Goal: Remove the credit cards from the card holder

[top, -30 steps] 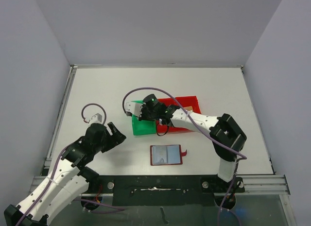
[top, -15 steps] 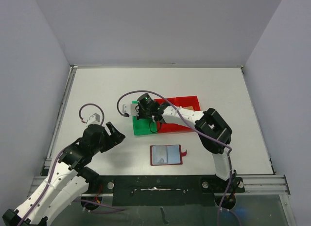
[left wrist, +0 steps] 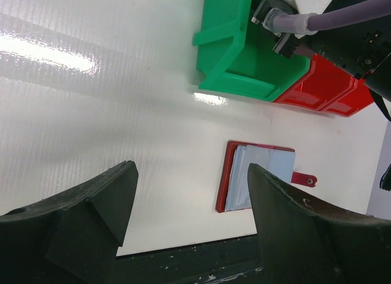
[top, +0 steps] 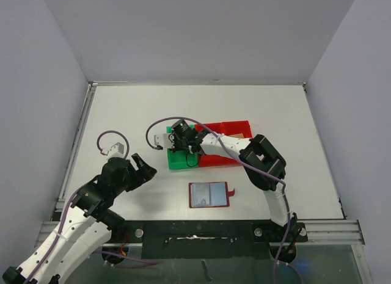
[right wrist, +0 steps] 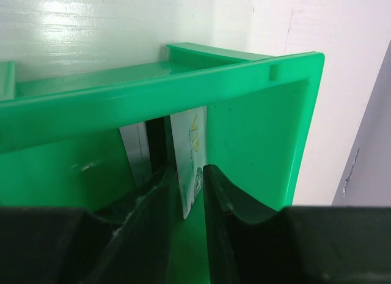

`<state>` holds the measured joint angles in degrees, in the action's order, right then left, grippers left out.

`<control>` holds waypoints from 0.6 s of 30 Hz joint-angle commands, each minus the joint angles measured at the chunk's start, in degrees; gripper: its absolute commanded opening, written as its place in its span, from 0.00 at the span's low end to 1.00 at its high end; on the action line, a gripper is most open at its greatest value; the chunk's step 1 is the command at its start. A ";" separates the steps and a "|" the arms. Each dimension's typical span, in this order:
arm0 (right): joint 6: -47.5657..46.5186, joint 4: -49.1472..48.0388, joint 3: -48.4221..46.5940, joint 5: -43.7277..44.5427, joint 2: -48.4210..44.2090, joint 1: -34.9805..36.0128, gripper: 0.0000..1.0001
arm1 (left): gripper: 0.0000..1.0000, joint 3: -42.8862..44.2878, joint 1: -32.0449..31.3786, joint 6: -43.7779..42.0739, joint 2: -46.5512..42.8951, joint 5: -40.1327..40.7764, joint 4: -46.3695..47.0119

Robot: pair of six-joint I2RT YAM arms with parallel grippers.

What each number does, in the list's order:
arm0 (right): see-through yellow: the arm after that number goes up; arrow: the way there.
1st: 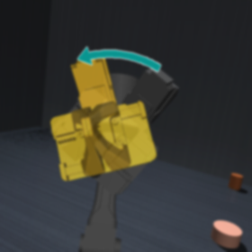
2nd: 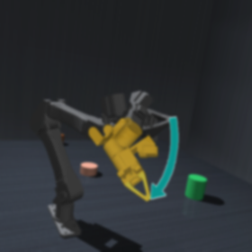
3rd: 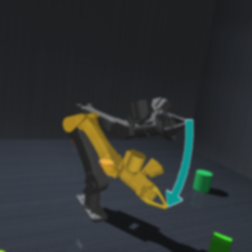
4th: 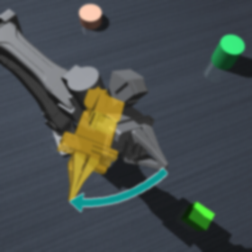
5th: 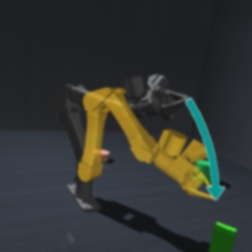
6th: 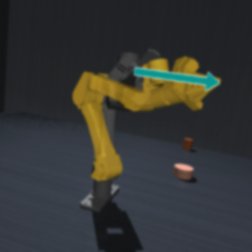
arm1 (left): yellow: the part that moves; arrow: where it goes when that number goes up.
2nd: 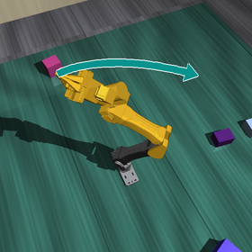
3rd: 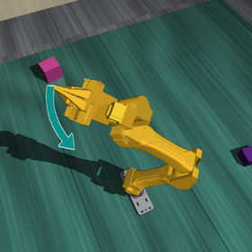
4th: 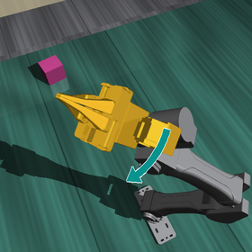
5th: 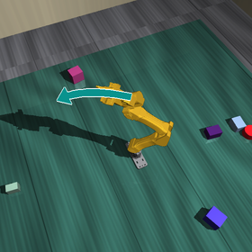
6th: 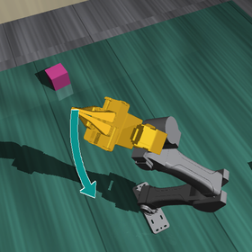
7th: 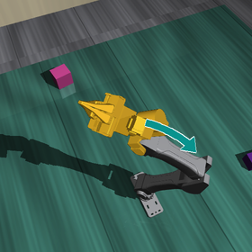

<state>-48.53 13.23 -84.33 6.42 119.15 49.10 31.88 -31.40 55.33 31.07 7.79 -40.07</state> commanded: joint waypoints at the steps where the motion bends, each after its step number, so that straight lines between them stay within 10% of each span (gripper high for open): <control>1: 0.14 -0.41 -2.02 -0.88 -0.99 -0.33 0.26 | 0.73 2.32 0.12 0.21 -0.42 0.93 1.05; 18: 15.28 -2.78 -0.94 -8.98 -6.38 -3.33 0.42 | 0.73 2.22 0.06 -0.29 0.13 0.30 1.75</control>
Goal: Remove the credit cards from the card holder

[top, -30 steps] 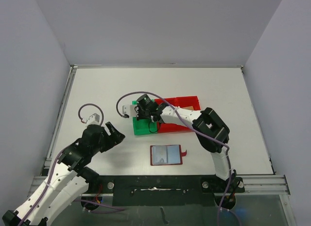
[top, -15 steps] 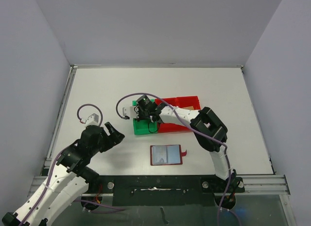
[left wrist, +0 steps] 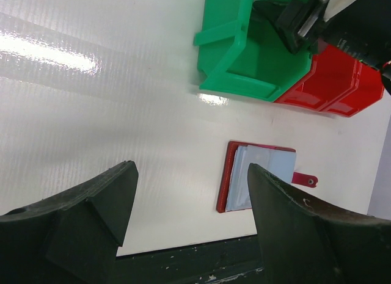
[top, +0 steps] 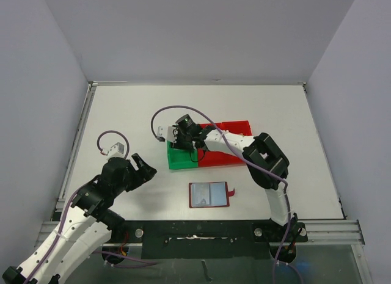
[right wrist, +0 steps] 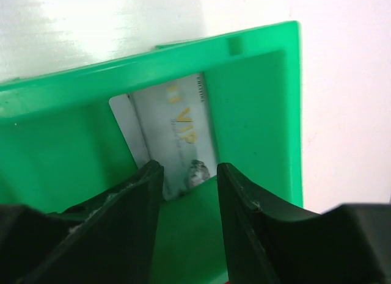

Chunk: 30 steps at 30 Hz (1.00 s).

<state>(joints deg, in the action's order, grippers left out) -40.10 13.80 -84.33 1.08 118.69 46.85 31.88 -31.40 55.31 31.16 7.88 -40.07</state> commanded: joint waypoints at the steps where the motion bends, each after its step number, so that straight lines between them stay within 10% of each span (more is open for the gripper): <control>1: 8.09 -3.84 -0.43 -3.89 -6.26 -1.20 0.43 | 0.73 2.23 0.10 -0.29 0.11 0.14 1.70; 17: 58.59 5.77 -5.62 1.03 -5.94 -0.98 0.33 | 0.73 2.35 0.11 -0.73 1.27 0.43 2.03; 30: 70.63 10.18 -8.03 14.08 -1.51 3.53 0.28 | 0.73 2.49 0.13 -0.47 0.92 1.00 1.66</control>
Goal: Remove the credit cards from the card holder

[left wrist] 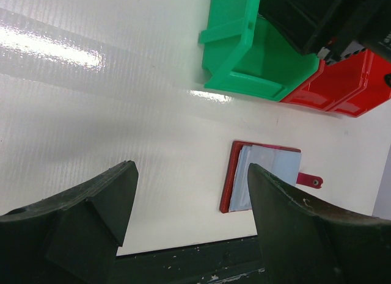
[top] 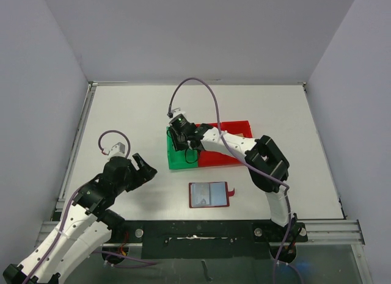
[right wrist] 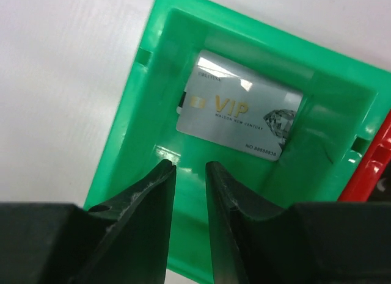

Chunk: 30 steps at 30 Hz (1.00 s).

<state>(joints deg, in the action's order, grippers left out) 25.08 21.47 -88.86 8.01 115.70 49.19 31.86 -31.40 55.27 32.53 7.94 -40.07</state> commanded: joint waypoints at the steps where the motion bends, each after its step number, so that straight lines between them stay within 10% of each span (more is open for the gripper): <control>1: 6.09 2.80 -3.73 8.39 1.90 1.67 0.28 | 0.73 2.51 0.14 -0.41 -0.54 0.94 1.67; 30: 11.63 2.59 -6.51 11.26 10.51 1.83 0.34 | 0.73 2.18 0.11 0.01 -1.24 1.11 1.58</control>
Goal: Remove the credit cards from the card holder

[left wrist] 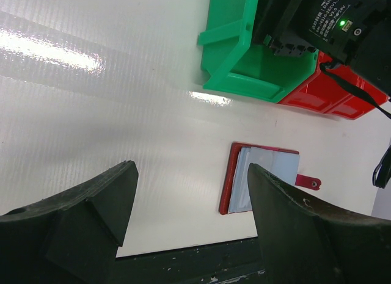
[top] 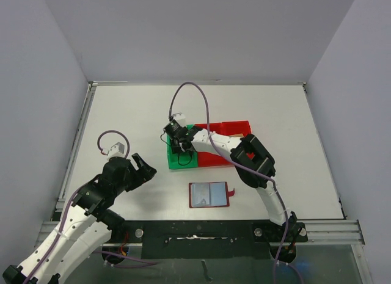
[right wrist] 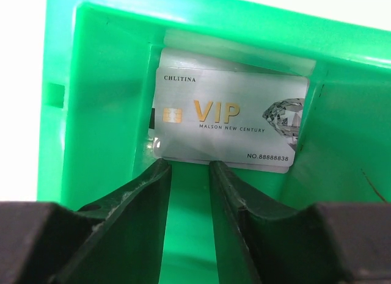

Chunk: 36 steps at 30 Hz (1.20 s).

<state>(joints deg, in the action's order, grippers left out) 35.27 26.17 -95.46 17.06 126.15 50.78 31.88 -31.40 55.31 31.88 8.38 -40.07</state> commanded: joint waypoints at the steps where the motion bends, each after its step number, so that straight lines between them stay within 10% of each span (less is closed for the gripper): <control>1: 1.51 -2.25 0.10 2.32 0.49 0.20 0.34 | 0.73 2.18 0.12 -0.03 -0.59 0.71 1.63; 36: -0.28 -17.61 11.61 -0.35 -4.66 0.19 0.61 | 0.73 1.79 0.13 -0.08 -0.07 -0.28 2.16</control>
<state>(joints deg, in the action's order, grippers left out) 36.64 7.35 -85.67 20.29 123.81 51.31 31.88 -31.40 55.31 31.75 8.34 -40.05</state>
